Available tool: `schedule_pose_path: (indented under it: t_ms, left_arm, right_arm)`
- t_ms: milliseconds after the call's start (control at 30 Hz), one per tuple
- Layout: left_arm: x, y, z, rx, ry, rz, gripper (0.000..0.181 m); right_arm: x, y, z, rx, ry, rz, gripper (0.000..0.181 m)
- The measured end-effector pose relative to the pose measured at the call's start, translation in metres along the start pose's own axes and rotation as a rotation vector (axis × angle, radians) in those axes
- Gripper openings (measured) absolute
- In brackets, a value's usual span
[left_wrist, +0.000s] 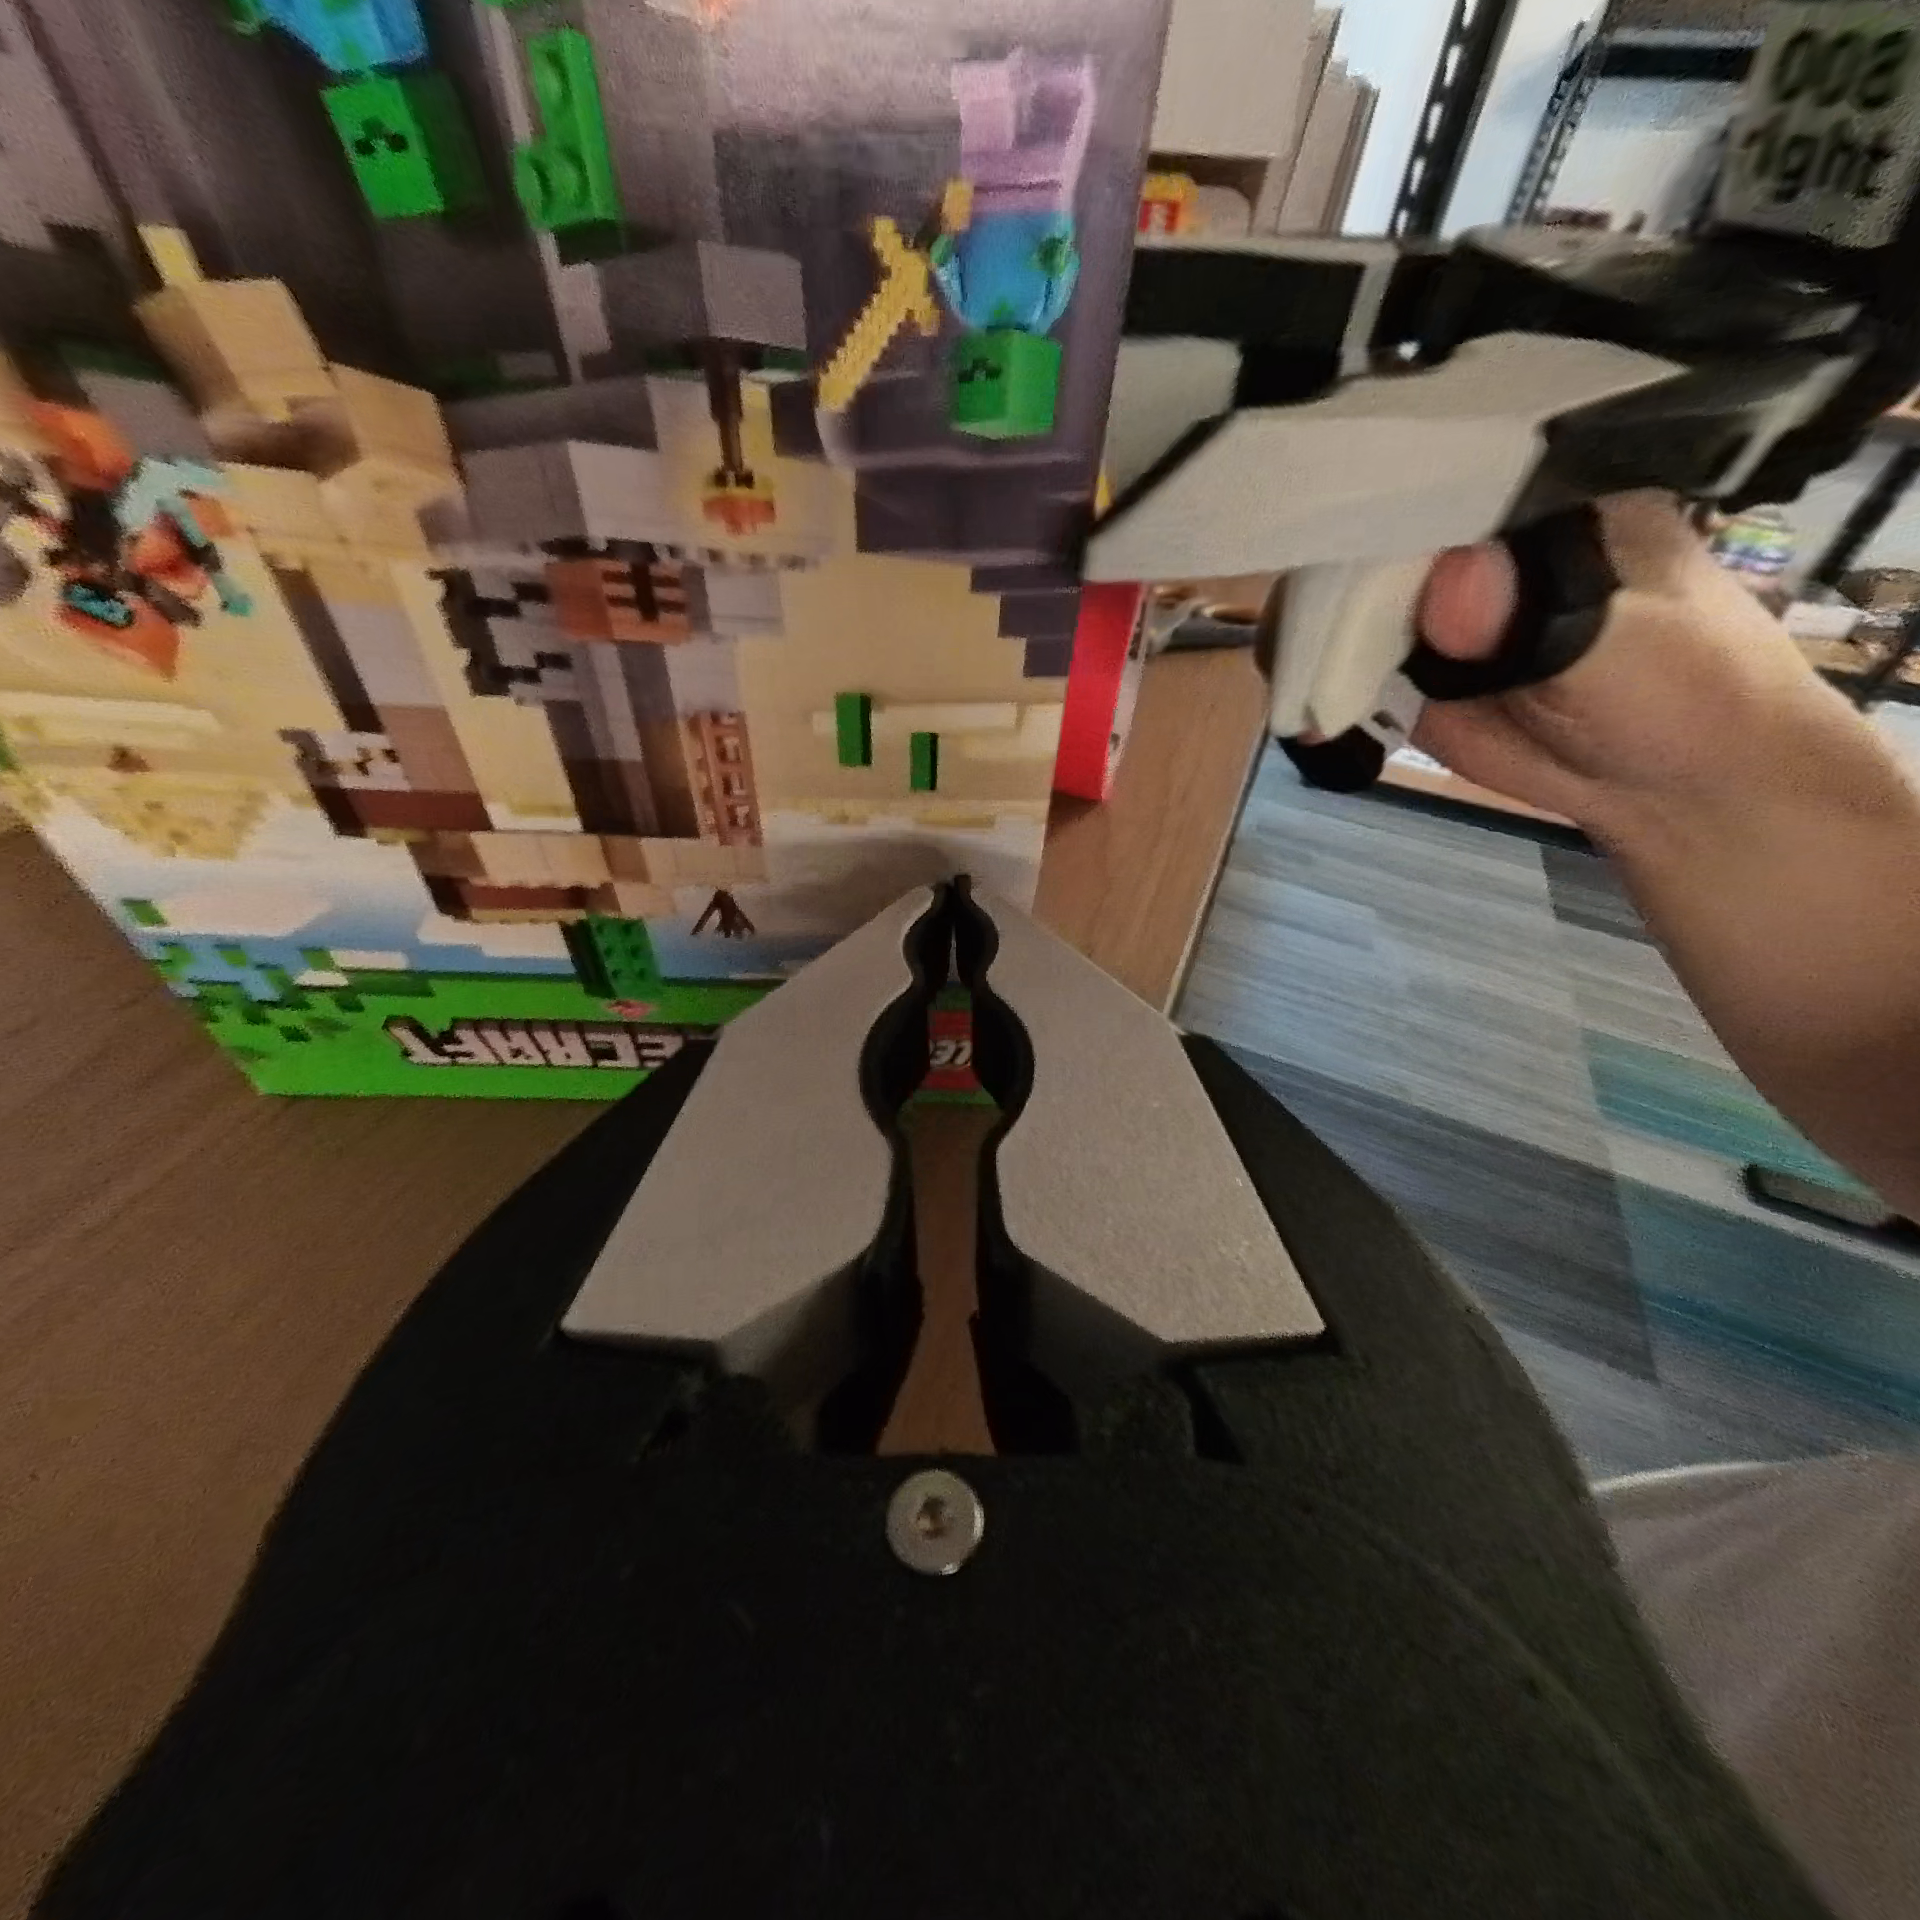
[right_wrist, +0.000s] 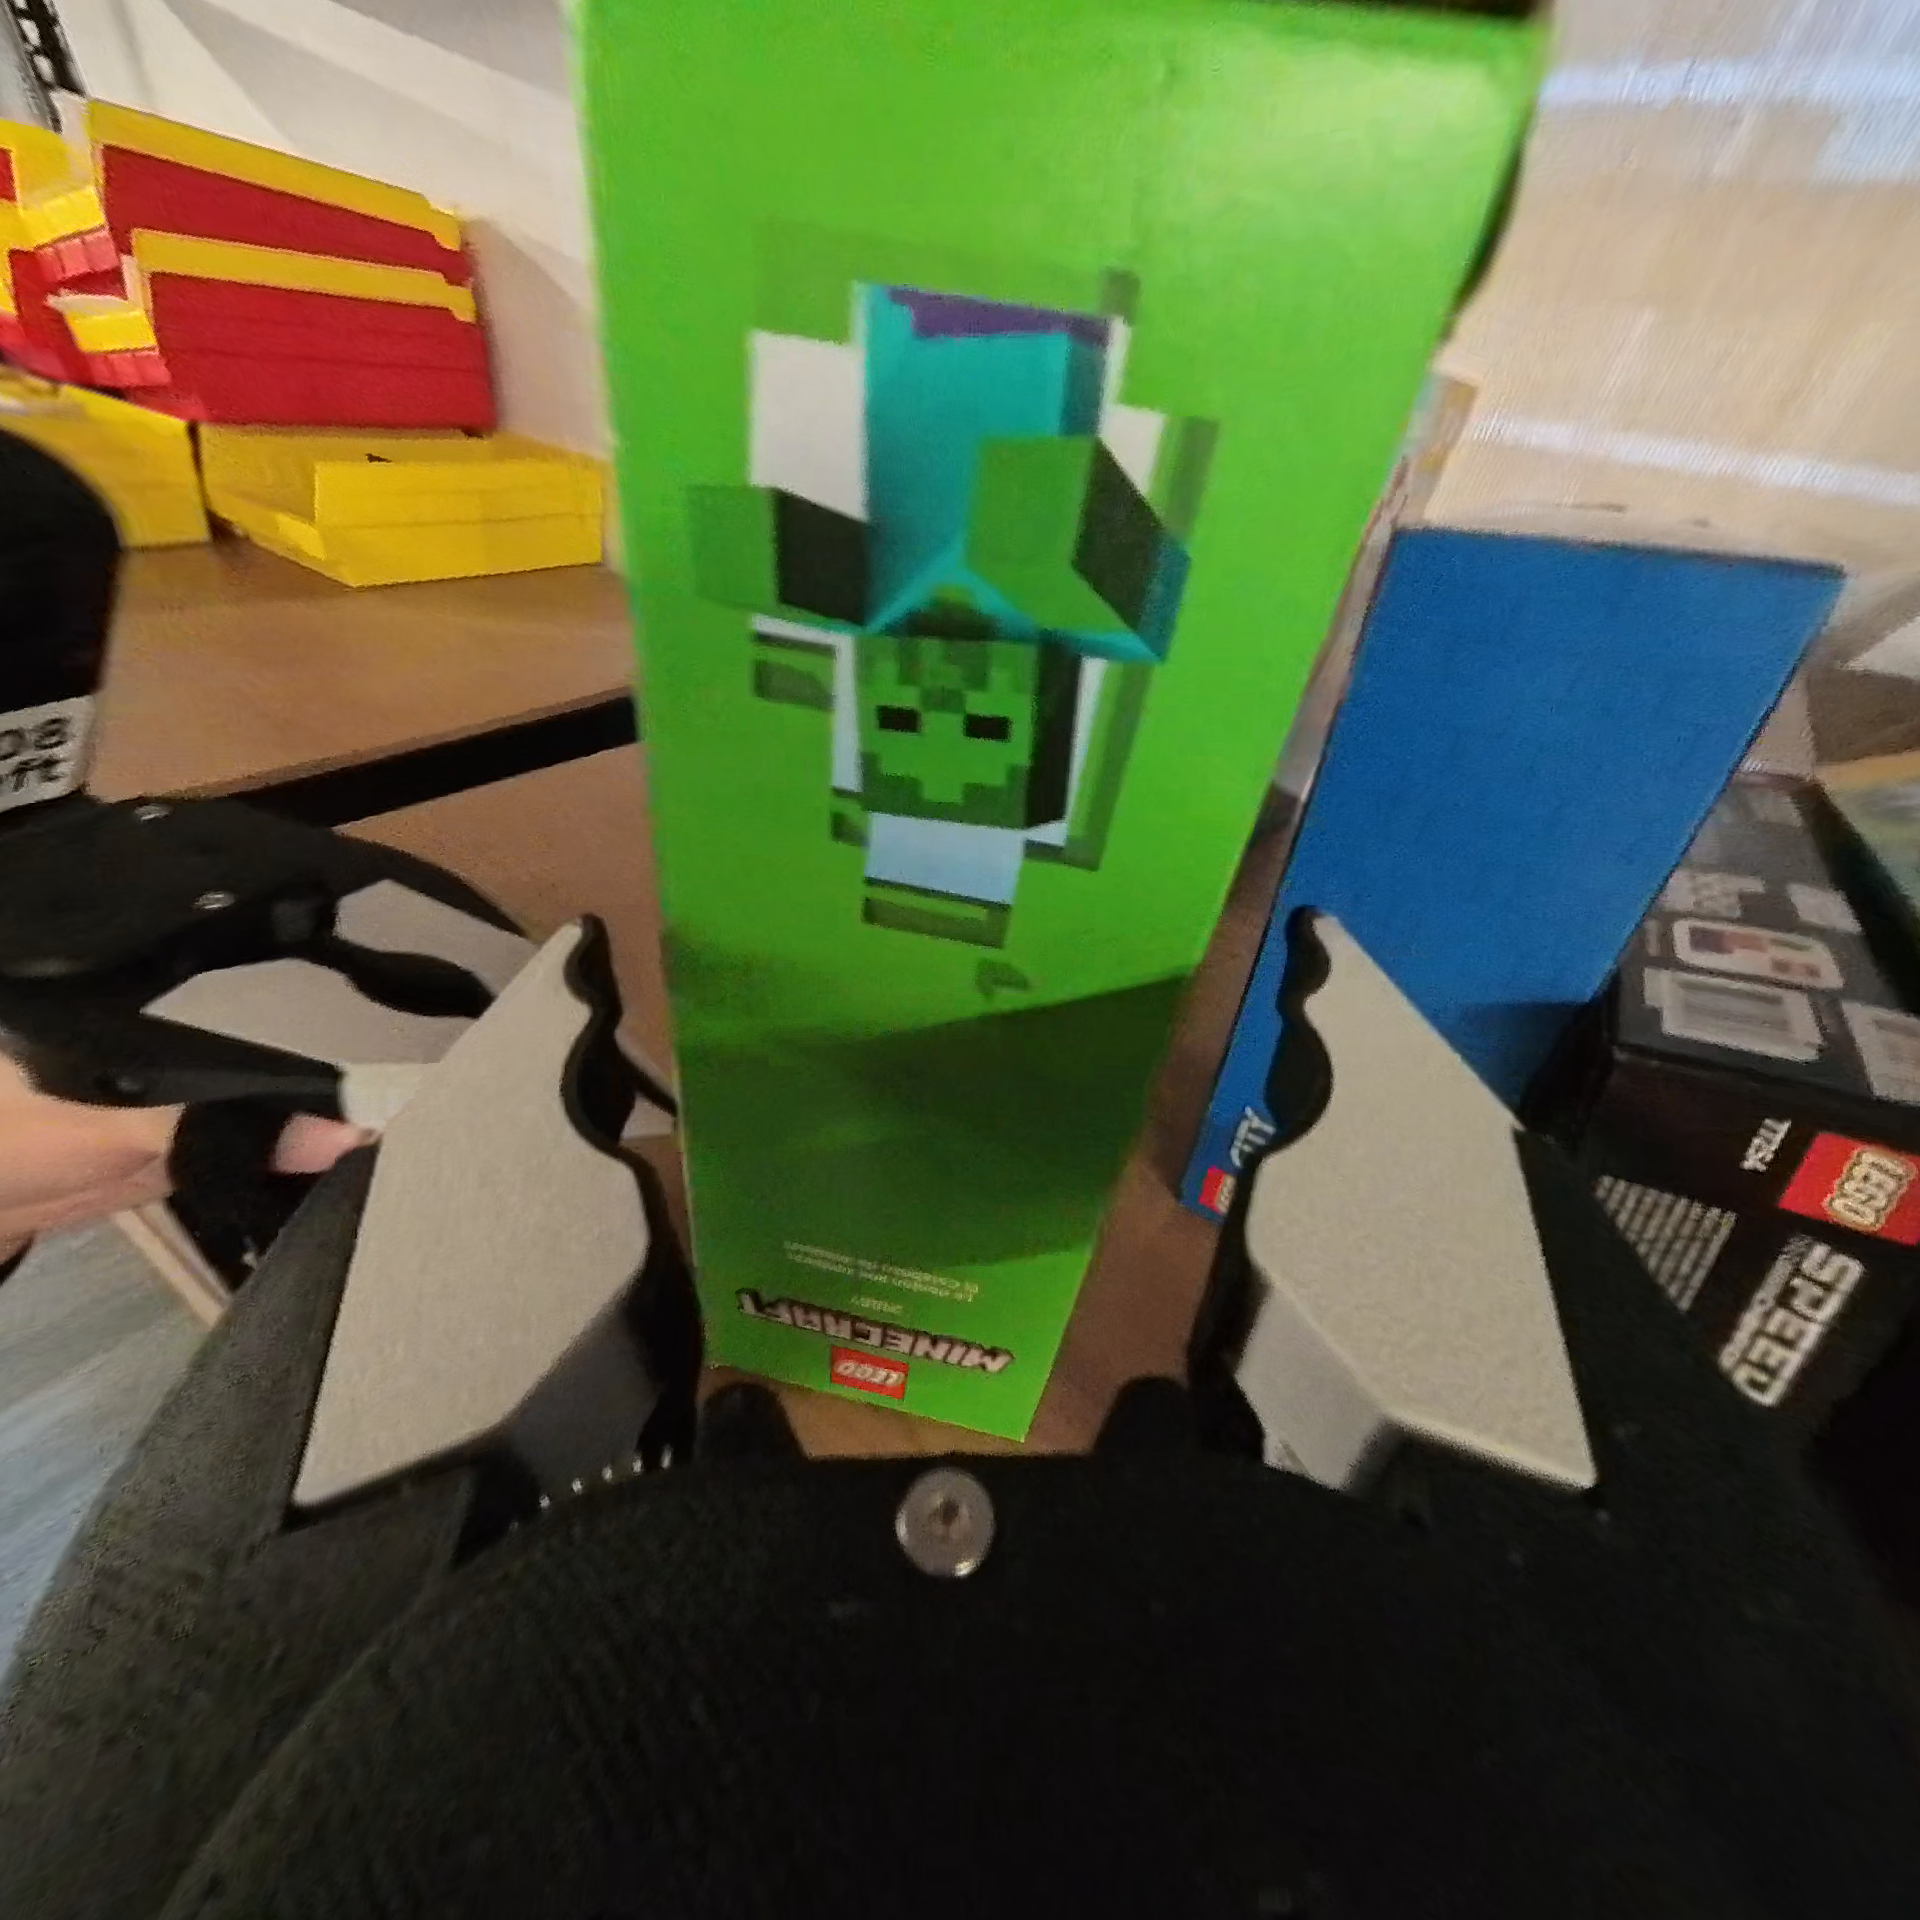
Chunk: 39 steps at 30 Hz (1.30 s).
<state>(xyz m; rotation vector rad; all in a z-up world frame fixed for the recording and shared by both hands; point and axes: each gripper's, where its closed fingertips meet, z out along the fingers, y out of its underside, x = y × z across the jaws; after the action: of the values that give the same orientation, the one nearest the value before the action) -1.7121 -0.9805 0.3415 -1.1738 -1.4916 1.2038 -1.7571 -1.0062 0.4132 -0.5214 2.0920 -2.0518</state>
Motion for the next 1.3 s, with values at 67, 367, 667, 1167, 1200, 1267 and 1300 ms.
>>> schedule_pose_path:
  t_ms: [67, 367, 667, 1167, 1200, 1267, 1300]
  left_arm:
    - [-0.003, 0.0, -0.011, 0.028, -0.031, 0.015, 0.0]
    - [-0.037, -0.003, -0.061, 0.019, -0.267, 0.134, 0.013]
    - [-0.05, 0.001, -0.081, 0.012, -0.32, 0.113, 0.015]
    - [-0.028, -0.066, -0.106, 0.303, -0.324, 0.109, 0.123]
    - [-0.032, -0.069, -0.108, 0.291, -0.36, 0.125, 0.129]
    - [-0.041, -0.078, -0.114, 0.292, -0.436, 0.162, 0.132]
    - [-0.049, -0.082, -0.119, 0.292, -0.488, 0.175, 0.132]
  right_arm:
    - [-0.002, 0.01, 0.006, -0.027, -0.053, 0.055, 0.111]
    - [-0.009, 0.023, 0.003, -0.053, -0.083, 0.199, 0.099]
    - [-0.016, 0.023, 0.001, -0.071, -0.06, 0.228, 0.098]
    - [-0.152, 0.005, 0.002, -0.016, -0.596, 0.362, 0.085]
    - [-0.162, 0.009, 0.003, -0.022, -0.687, 0.338, 0.079]
    - [-0.171, 0.027, 0.003, -0.111, -0.801, 0.298, 0.068]
    - [-0.165, 0.031, -0.001, -0.128, -0.826, 0.262, 0.042]
